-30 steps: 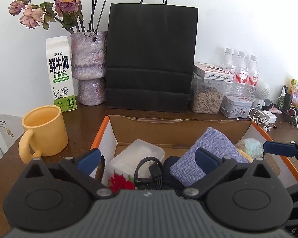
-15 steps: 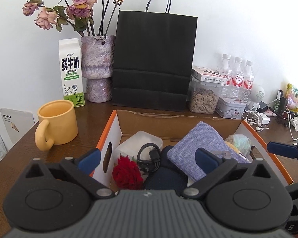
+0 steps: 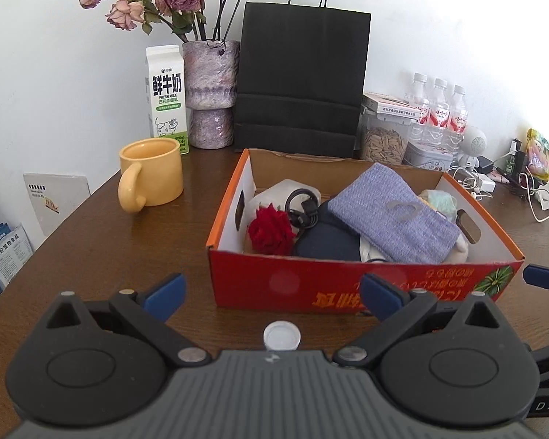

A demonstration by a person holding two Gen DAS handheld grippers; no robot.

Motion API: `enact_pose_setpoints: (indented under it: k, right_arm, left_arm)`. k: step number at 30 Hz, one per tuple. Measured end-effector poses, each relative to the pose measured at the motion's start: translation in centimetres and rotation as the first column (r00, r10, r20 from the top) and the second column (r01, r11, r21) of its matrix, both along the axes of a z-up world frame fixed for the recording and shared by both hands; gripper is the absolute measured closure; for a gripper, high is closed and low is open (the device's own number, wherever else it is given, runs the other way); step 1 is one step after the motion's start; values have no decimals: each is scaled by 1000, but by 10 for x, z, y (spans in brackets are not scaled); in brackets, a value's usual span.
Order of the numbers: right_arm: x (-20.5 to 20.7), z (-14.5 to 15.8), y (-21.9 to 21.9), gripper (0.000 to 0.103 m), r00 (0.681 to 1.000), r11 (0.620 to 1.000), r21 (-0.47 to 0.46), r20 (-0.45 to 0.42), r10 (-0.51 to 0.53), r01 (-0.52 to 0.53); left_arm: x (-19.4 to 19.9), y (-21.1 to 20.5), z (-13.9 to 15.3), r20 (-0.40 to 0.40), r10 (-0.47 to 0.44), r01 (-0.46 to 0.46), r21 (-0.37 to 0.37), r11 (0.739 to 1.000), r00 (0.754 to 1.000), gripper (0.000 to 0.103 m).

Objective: Organize objects
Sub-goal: 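Grasp the orange-tipped braided cable with right tool while left grasps a white bottle cap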

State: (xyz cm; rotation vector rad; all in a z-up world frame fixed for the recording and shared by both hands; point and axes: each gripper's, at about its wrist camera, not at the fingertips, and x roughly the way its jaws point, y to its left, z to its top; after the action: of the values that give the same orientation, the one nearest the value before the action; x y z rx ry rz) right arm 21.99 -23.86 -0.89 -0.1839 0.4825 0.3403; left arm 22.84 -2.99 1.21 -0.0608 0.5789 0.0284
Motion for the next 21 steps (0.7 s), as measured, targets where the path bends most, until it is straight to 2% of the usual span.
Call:
enact_pose_setpoints:
  k: [3,8,11,13,21]
  right_arm:
    - [-15,-7,-3,17,999,999,-21,-17,33,-33]
    - [-29,-19,4,59,991,991,-59,-67,119,-123]
    - [-32,-25,12,74,984,984,-74,-91,156,-163]
    - [-33,-27,16,80,980,980,-84,-102,173,-181]
    - [-21,-42,19,81,972,977,-94,-153,176,-192]
  left_arm:
    - [-13,6,-6,-18,8,-8,5,1000,1000,0]
    - [-32,13,-15,-43,20,-20,9,1000,999,0]
    - [-40,19,-20,-56,29,-29,3,1000,998,0]
    - [-45,23,-21,-58,38,-38,4,999,998,0]
    - [-52,31,-21,-58,40,-39,4,999,998,0]
